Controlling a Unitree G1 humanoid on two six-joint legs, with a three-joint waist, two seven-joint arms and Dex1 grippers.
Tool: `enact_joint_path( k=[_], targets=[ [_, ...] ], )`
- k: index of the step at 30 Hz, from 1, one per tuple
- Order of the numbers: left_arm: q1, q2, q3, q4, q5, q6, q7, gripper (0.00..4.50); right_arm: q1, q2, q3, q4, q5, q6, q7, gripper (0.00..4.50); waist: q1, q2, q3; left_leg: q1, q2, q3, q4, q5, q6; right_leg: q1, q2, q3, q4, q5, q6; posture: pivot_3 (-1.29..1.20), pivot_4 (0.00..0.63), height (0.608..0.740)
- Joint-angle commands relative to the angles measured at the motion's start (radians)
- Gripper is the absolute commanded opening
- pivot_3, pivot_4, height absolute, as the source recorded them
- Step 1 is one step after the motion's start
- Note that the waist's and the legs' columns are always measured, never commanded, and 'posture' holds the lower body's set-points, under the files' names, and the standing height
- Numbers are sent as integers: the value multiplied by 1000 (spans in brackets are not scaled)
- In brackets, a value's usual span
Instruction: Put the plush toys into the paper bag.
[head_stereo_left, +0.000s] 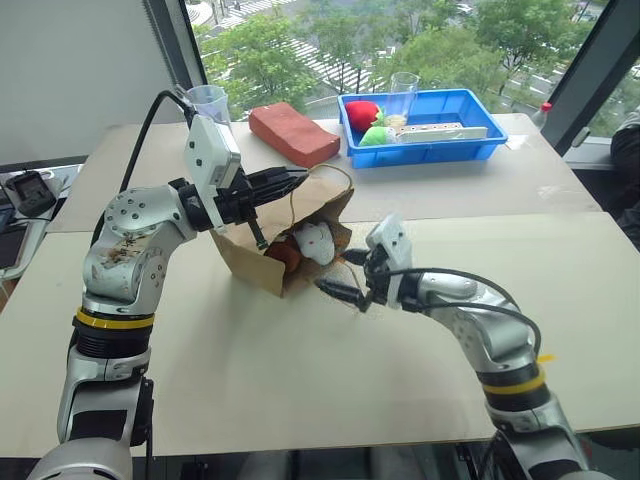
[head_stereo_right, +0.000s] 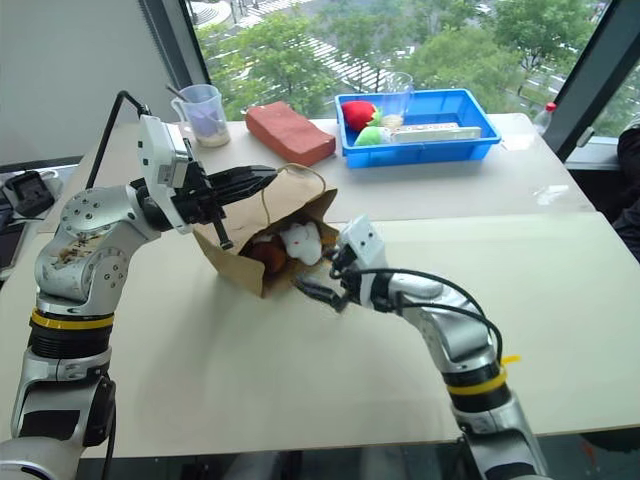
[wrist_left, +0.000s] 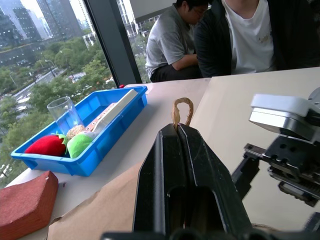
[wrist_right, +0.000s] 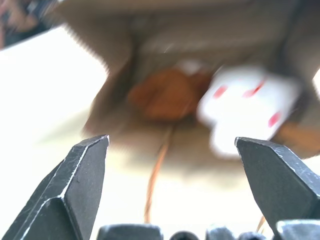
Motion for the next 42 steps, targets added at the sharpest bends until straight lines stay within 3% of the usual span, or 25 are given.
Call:
enact_joint_path(
  k=[1,6,9,20,28,36,42],
  targets=[
    [-19,3,8,-8,1,-19,-6,0,-2,-13,50,-5,-44,-10,-9,4463,2,0,0,0,0,0,0,0,0,0,0,0,0,0,0,0,150,740],
    [-20,5,5,-14,0,-16,-7,0,-3,-13,90,24,-76,-14,-14,4463,6,0,0,0,0,0,1,0,0,0,0,0,-1,0,0,0,150,740],
    [-18,9,5,-16,2,-16,-8,0,1,-20,102,34,-98,-33,-13,3705,6,0,0,0,0,0,1,0,0,1,0,0,-1,0,0,0,150,740],
    [-44,-19,-5,15,5,-29,-2,0,46,-53,58,25,-140,-195,5,26,9,0,0,0,0,0,1,0,0,1,0,0,-1,0,0,0,150,740],
    [-204,-119,-24,260,32,-111,-28,0,30,-8,-164,-201,-41,-244,-79,26,31,0,0,0,-1,0,2,0,0,2,0,0,-3,0,0,0,150,740],
    [-430,-202,-12,614,62,-225,-108,0,-47,16,-172,-299,-24,-284,-114,26,30,0,0,0,-1,0,2,0,0,3,0,-2,-2,0,0,0,150,740],
    [-481,-217,-19,722,88,-263,-179,0,-102,29,-170,-315,16,-215,-145,26,24,0,0,0,-1,0,2,0,0,3,0,-2,-2,0,0,0,150,740]
  ],
)
